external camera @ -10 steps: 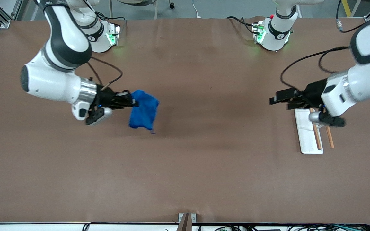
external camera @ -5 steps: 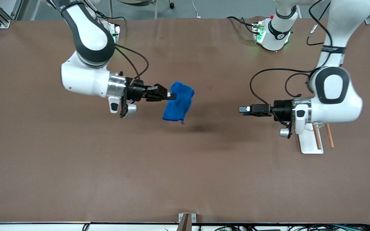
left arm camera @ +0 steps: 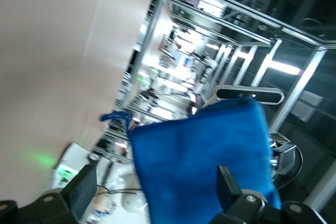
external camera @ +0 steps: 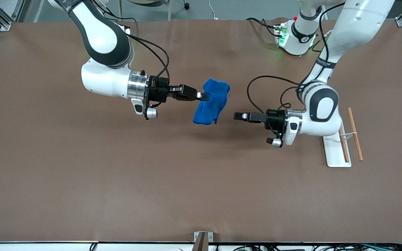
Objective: Right arm passes towel to left arm to hang
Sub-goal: 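Grasp the towel with the left gripper beside the right gripper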
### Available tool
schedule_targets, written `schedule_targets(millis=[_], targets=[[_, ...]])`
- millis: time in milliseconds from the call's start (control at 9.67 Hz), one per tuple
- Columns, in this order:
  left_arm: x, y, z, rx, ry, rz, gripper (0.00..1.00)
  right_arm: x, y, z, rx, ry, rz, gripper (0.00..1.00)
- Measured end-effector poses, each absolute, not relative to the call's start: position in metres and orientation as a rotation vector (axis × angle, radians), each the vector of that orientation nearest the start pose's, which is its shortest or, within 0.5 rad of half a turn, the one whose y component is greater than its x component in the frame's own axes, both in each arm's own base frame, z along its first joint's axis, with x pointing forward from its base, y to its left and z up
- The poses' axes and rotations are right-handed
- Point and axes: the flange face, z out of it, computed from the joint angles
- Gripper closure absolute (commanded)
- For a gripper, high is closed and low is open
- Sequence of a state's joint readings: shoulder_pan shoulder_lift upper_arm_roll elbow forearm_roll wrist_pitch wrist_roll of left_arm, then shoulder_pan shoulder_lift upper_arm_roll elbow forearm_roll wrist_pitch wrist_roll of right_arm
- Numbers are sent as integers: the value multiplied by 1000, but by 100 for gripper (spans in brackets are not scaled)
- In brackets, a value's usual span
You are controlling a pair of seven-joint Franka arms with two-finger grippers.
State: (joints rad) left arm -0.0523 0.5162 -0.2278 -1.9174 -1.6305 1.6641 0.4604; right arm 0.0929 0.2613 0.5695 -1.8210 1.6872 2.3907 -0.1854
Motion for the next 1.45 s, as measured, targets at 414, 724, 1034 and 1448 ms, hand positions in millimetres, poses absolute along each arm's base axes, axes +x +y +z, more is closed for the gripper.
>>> schedule_targets(millis=[414,724,1034,1448], targets=[[552,-261,247,1252,214,-554,11,528,403,469,-1649,423,142,100],[557,-261,265,1203,220,-606,29,530,403,467,-1647,429,144,100],[562,-256,278,1184,213,-607,89,530,403,467,-1646,431,144,100],[579,-244,295,1179,223,-608,100,530,403,467,-1646,431,144,100]])
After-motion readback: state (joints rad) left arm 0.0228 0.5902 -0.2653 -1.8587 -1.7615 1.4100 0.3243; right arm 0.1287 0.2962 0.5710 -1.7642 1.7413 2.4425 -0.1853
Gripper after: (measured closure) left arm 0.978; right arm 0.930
